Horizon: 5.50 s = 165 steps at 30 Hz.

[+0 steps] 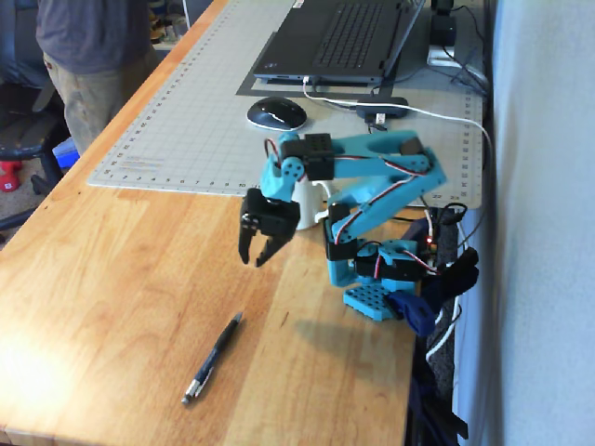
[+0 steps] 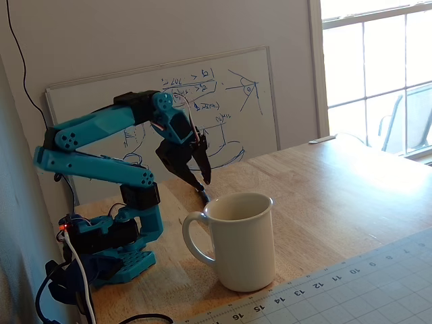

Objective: Grasp a pen and put it in a mug.

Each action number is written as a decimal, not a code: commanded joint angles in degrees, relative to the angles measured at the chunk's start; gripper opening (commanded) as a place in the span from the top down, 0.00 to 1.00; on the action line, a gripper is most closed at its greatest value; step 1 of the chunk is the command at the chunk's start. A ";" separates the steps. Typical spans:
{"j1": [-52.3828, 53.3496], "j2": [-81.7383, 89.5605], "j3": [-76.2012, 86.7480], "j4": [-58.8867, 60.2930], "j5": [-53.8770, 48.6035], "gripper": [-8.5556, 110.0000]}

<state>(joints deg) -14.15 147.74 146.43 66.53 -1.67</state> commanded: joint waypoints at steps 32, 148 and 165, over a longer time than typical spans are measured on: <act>-25.66 -57.57 -36.91 -0.35 58.36 0.69; 60.38 45.18 33.13 -59.24 60.91 0.92; 60.21 47.99 33.13 -38.85 60.91 0.92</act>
<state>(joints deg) 45.88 193.62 181.23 26.28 59.41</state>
